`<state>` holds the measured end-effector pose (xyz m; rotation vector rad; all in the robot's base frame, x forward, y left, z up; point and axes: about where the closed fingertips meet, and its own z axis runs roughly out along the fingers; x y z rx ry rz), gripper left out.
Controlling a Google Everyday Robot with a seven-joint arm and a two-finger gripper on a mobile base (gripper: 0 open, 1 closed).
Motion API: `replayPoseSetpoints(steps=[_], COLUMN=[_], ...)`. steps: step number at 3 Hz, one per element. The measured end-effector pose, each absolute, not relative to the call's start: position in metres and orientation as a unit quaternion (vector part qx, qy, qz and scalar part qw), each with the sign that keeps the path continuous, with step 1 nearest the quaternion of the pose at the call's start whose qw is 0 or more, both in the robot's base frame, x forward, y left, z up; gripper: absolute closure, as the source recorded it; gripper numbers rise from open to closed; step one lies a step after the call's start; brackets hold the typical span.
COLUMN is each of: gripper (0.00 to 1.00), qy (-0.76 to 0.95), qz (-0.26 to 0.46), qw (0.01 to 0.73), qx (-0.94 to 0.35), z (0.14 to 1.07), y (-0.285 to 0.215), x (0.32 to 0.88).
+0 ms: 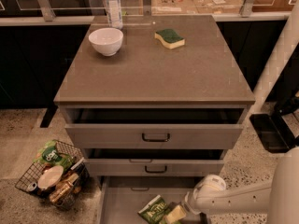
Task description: Pick green jalapeno chip bag from bottom drawer and place on counter
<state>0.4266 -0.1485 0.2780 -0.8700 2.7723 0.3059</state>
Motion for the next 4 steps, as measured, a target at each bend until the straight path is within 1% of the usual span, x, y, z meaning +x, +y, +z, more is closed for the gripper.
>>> replayPoseSetpoints(steps=[1,2,4], gripper=[0.00,0.00,0.00], qy=[0.940,0.933,0.931], qz=[0.126,0.157,0.171], qw=[0.113,0.112,0.101], qx=[-0.296,-0.304,-0.306], z=[0.245,0.203,0.172], y=[-0.135,-0.110,-0.093], x=[0.415,0.396,0.406])
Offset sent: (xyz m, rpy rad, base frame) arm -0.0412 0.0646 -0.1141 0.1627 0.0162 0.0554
